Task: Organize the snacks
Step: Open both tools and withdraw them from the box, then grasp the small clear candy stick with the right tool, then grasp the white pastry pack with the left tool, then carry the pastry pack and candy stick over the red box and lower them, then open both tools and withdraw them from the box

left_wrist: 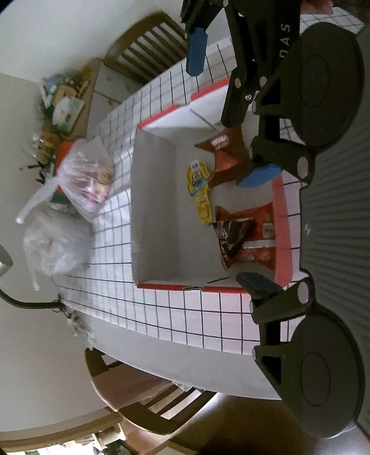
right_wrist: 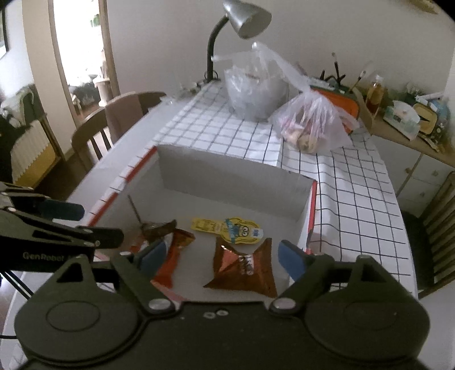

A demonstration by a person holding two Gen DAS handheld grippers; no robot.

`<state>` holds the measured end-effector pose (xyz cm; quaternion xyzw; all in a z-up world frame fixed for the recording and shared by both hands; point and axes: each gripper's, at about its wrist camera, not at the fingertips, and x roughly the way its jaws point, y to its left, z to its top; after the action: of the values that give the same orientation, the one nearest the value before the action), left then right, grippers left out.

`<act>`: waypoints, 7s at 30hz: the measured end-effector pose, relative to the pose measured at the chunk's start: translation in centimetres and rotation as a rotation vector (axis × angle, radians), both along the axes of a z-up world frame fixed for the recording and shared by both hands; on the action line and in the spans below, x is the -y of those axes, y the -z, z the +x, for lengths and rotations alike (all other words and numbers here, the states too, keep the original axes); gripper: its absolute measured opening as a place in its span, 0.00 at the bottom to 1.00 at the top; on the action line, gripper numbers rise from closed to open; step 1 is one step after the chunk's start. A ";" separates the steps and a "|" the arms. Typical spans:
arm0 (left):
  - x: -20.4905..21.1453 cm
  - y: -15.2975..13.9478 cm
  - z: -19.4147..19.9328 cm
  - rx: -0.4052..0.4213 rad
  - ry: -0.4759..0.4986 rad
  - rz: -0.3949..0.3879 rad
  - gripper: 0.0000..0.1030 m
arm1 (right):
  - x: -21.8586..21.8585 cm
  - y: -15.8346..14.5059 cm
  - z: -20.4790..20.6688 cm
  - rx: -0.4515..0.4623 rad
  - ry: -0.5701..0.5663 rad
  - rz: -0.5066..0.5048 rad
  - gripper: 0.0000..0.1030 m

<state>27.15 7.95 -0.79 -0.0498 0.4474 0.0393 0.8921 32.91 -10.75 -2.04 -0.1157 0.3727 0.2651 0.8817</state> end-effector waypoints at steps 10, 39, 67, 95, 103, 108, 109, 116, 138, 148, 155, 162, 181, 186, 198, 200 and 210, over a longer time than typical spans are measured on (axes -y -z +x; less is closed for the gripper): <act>0.4 -2.7 -6.3 0.104 0.035 -0.022 0.77 | 2.4 -2.5 -6.2 0.062 -0.010 0.085 0.96; -0.6 5.0 -16.7 -0.008 -0.066 -0.098 0.98 | 8.1 8.5 -16.9 -0.126 0.020 0.049 0.95; -2.0 9.5 -12.9 -0.204 -0.345 -0.236 0.97 | 5.3 13.9 -15.8 -0.169 -0.212 -0.155 0.12; -3.9 13.4 -9.6 -0.376 -0.622 -0.497 0.55 | 6.7 13.9 -16.8 -0.213 -0.083 -0.085 0.11; -4.1 13.0 -10.9 -0.347 -0.566 -0.533 0.35 | 6.8 13.9 -16.8 -0.225 -0.046 -0.062 0.11; -4.3 12.8 -12.0 -0.332 -0.538 -0.533 0.32 | 7.2 13.4 -16.8 -0.231 -0.005 -0.027 0.10; -4.4 12.8 -12.2 -0.331 -0.534 -0.533 0.31 | 7.3 13.3 -16.8 -0.233 0.005 -0.021 0.10; -4.1 11.5 -13.6 -0.293 -0.476 -0.502 0.28 | 8.4 12.0 -16.8 -0.227 0.072 0.048 0.10; -1.1 1.2 -12.4 -0.065 -0.269 -0.298 0.28 | 8.4 2.1 -12.7 -0.041 0.094 0.217 0.10; -1.9 -2.1 -7.0 -0.005 -0.249 -0.253 0.28 | 6.5 -0.2 -7.7 0.017 0.079 0.200 0.10; -2.3 -2.4 -2.0 -0.010 -0.240 -0.188 0.28 | 5.1 -0.6 -3.2 0.028 0.072 0.185 0.10; -2.7 -1.2 2.8 -0.056 -0.240 -0.142 0.28 | 3.6 1.2 1.6 -0.012 0.082 0.148 0.10; -2.7 3.9 11.0 -0.177 -0.214 -0.029 0.28 | -0.1 7.5 9.4 -0.133 0.039 0.001 0.10; -2.4 5.1 11.9 -0.212 -0.201 -0.011 0.28 | -0.3 8.3 9.9 -0.164 0.030 -0.019 0.11; -2.7 4.8 11.7 -0.204 -0.203 -0.041 0.28 | 0.4 7.9 9.6 -0.171 0.032 -0.005 0.21; -2.8 4.4 11.4 -0.196 -0.207 -0.055 0.28 | 0.6 7.4 9.4 -0.167 0.036 0.009 0.24; -2.4 1.5 8.2 -0.110 -0.185 -0.091 0.51 | 2.5 4.5 7.3 -0.138 0.064 0.080 0.35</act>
<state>35.32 10.34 -2.30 -0.1293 0.4907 0.1039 0.8554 40.18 -13.24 -6.55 -0.0498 0.4250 0.2590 0.8659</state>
